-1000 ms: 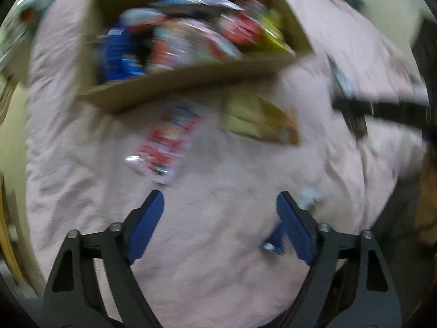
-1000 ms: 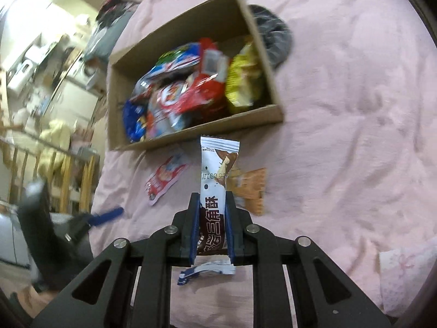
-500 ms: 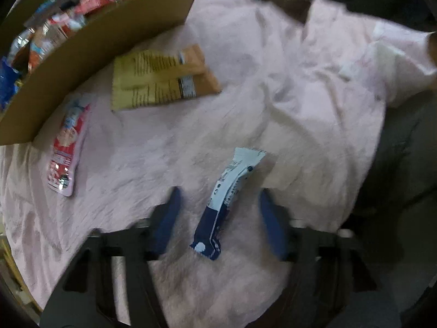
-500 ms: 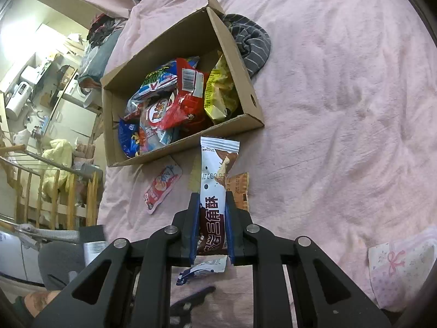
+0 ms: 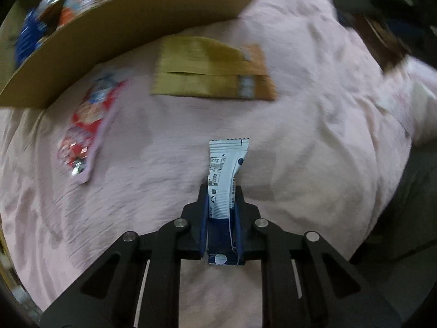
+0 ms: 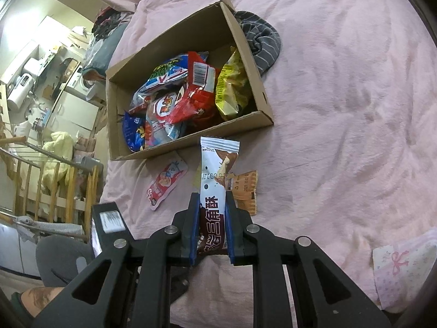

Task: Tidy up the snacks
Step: 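Grasp the small white-and-blue stick snack with the left tool while the right tool holds the wafer bar, then carry both snacks over the box and lower them inside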

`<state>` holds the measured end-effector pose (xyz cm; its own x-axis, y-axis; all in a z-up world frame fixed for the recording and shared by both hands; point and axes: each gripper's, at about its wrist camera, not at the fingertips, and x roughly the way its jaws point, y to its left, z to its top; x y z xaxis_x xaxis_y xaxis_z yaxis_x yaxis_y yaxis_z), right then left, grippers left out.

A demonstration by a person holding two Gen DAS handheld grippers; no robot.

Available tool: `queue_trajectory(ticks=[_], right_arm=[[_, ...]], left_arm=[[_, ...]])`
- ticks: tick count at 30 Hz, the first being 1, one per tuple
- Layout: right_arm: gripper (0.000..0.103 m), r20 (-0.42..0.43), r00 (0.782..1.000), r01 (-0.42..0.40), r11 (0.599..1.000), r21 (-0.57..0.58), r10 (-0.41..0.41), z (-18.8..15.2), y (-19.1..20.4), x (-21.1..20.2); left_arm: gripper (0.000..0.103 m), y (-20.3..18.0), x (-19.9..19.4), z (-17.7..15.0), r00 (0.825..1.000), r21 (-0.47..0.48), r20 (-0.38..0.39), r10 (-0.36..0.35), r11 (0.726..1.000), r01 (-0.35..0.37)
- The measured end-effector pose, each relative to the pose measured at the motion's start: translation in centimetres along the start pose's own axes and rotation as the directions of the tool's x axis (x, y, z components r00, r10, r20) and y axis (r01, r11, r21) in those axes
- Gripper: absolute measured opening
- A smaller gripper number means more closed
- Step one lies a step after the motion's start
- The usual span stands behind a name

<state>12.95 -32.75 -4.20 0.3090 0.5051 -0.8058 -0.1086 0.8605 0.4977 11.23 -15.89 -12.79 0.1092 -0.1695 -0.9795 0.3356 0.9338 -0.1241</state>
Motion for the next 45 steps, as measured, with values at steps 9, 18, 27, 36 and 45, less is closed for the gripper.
queue_trajectory(ticks=[9,18,27,36,45], right_arm=[[0.017,-0.014,1.000,-0.002,0.999,-0.033,0.001,0.0,1.2,0.8],[0.017,-0.004,1.000,-0.029,0.998,-0.047,0.028,0.2,2.1,0.7],[0.017,0.040,0.995,-0.093,0.994,-0.057,0.095,1.2,3.3,-0.1],[0.017,0.133,0.976,-0.157,0.983,-0.100,0.170,3.7,4.6,-1.5],[0.017,0.226,0.962,-0.132,0.987,-0.093,0.150,7.6,4.1,-1.4]], left_arm=[[0.013,5.4,-2.6,-0.8,0.996,-0.212,0.074,0.051,0.977,-0.034],[0.013,8.8,-8.3,-0.7,0.974,-0.293,0.214,0.080,0.956,-0.014],[0.013,11.1,-13.8,-1.2,0.929,-0.374,0.343,0.136,0.927,0.002],[0.013,13.9,-16.6,1.6,0.889,-0.409,0.413,0.196,0.913,-0.011],[0.013,15.6,-17.7,5.7,0.851,-0.406,0.470,0.233,0.914,-0.025]])
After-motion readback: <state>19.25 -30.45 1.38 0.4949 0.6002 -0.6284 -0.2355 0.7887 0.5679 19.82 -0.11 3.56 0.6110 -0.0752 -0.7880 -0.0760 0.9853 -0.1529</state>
